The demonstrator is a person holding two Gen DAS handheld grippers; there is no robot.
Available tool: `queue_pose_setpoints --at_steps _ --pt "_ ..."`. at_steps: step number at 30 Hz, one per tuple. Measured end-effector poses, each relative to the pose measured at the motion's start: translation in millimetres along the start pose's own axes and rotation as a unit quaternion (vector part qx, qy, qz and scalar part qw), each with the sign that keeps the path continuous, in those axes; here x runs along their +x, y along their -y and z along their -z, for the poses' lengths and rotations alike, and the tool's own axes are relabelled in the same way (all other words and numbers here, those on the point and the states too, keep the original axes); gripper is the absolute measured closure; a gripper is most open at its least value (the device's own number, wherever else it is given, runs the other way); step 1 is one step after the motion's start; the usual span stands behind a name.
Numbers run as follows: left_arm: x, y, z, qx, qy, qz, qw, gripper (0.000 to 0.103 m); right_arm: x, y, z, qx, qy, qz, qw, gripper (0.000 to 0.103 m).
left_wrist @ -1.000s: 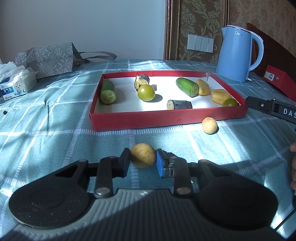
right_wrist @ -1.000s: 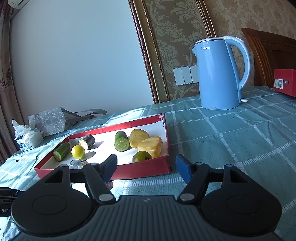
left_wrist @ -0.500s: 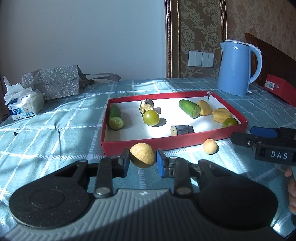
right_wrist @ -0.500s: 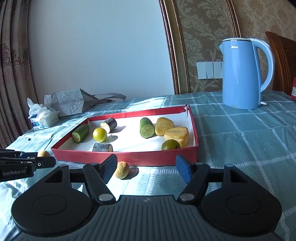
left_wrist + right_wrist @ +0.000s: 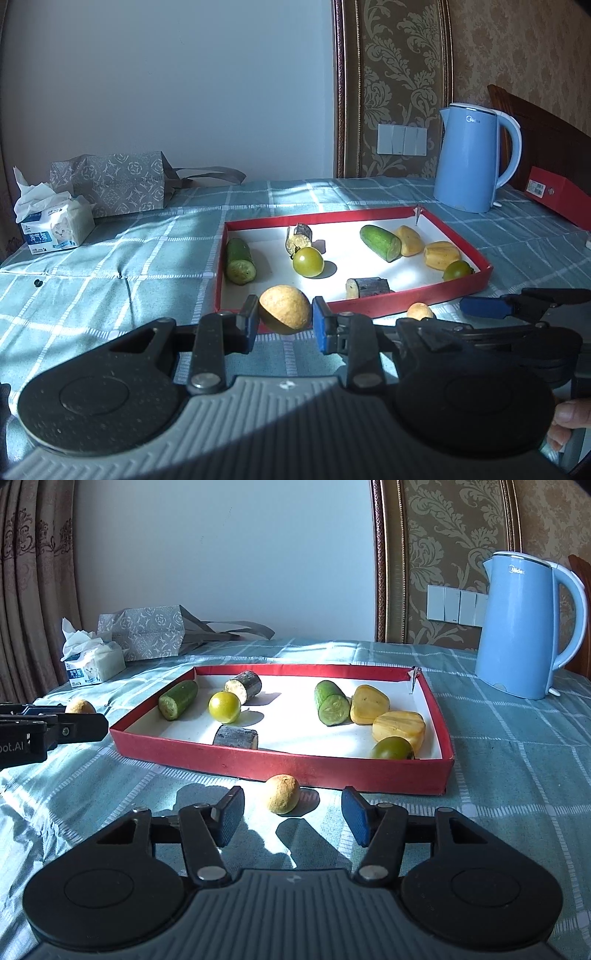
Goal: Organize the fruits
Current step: 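Carry the tan fruit toward the tray with the left gripper while the right gripper approaches the brown round fruit, then close the right gripper on the brown round fruit while the left gripper lowers the tan fruit into the tray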
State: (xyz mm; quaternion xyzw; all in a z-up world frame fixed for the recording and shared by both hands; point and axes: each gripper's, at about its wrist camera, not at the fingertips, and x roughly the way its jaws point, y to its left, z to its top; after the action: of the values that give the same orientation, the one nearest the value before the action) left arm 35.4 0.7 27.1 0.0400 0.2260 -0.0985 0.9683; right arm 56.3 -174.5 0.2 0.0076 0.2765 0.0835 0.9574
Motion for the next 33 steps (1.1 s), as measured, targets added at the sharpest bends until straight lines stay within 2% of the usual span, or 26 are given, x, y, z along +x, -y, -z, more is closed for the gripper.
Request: queue_pose_setpoints --at_steps 2,7,13,16,22,25,30,33 --pt "-0.9 -1.6 0.2 -0.002 0.001 -0.001 1.0000 0.076 5.3 -2.3 -0.4 -0.005 -0.007 0.000 1.000 0.049" --pt "-0.6 -2.9 1.1 -0.002 -0.002 -0.002 1.0000 0.076 18.9 -8.1 -4.8 -0.014 -0.022 -0.005 1.000 0.069" --pt "0.7 -4.5 2.5 0.001 -0.005 -0.007 1.0000 0.076 27.1 -10.2 -7.7 -0.022 -0.026 -0.001 0.999 0.070" --pt "1.9 -5.1 2.7 -0.001 -0.007 -0.008 0.9999 0.076 31.3 -10.1 -7.4 -0.021 -0.032 -0.004 0.999 0.077" --pt "4.8 -3.6 2.3 -0.001 -0.012 -0.010 0.9999 0.076 28.6 -10.5 -6.2 -0.029 -0.030 -0.008 0.999 0.078" --pt "6.4 -3.1 2.0 0.000 -0.014 -0.013 0.9998 0.075 17.6 -8.5 -4.8 -0.028 -0.014 -0.016 0.999 0.078" --pt "11.8 -1.0 1.4 0.004 -0.018 -0.022 0.9996 0.075 -1.4 15.6 -0.7 0.022 0.034 -0.060 0.997 0.078" --pt "16.4 -0.3 -0.4 0.001 -0.019 -0.027 0.9995 0.075 -0.7 28.7 -0.6 0.044 0.035 -0.051 0.997 0.078"
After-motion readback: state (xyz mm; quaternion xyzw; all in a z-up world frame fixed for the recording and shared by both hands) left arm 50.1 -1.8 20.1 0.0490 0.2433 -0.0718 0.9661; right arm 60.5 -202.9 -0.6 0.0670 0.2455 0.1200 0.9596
